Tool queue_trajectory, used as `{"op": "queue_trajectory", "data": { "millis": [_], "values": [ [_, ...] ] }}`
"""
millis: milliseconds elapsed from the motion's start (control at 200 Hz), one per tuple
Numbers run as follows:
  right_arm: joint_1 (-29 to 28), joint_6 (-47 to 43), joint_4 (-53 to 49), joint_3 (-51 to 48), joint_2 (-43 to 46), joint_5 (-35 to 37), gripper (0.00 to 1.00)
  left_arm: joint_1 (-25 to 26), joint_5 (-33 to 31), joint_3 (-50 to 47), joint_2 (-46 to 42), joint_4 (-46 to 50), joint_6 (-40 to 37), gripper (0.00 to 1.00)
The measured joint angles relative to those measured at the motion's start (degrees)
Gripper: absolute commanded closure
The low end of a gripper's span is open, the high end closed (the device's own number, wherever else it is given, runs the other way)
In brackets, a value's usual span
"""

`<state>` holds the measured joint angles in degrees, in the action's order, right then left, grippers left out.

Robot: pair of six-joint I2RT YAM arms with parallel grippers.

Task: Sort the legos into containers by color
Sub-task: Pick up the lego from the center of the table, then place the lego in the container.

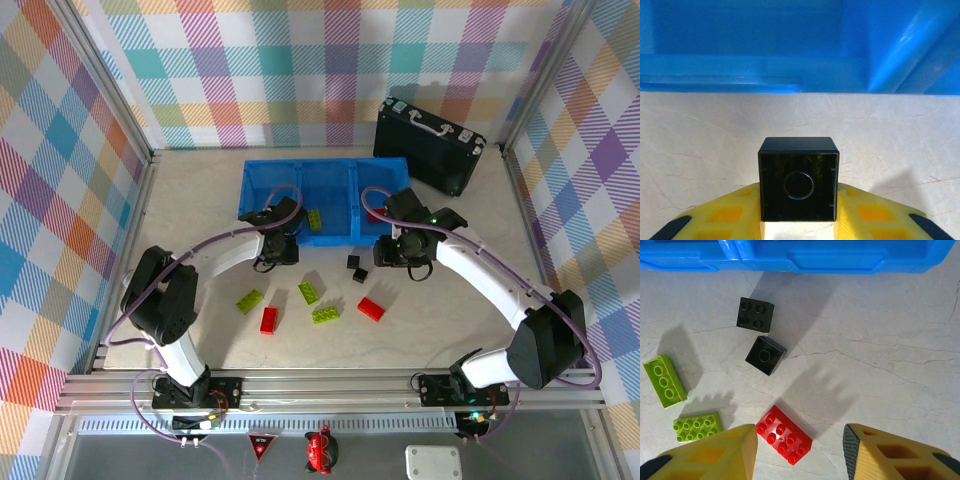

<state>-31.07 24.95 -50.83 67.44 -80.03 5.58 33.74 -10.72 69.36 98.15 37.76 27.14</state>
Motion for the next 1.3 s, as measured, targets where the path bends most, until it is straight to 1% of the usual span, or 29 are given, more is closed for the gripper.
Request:
{"op": "queue_trajectory", "data": {
  "millis": [395, 605, 835, 1055, 1300],
  "values": [
    [0.0, 0.0, -0.59, 0.0, 0.87, 0.02, 0.5, -0.92, -2.49, 5.16, -1.53, 4.02, -3.06, 0.65],
    [0.0, 0.0, -0.81, 0.0, 1.25, 0.02, 0.5, -4.33, -2.45, 9.27, -0.57, 4.57, -5.53, 0.65],
    [0.0, 0.0, -1.29, 0.0, 1.95, 0.11, 0.5, -8.37, -2.49, 15.02, 5.79, 4.59, -8.57, 0.65],
    [0.0, 0.0, -1.57, -0.02, 2.1, 0.61, 0.5, -10.69, -4.83, 22.67, 14.56, 5.38, -12.22, 0.65],
    [0.0, 0.0, -1.97, -0.26, 2.21, 1.07, 0.49, -12.98, -7.61, 29.59, 20.31, 5.77, -15.19, 0.65]
  ]
}}
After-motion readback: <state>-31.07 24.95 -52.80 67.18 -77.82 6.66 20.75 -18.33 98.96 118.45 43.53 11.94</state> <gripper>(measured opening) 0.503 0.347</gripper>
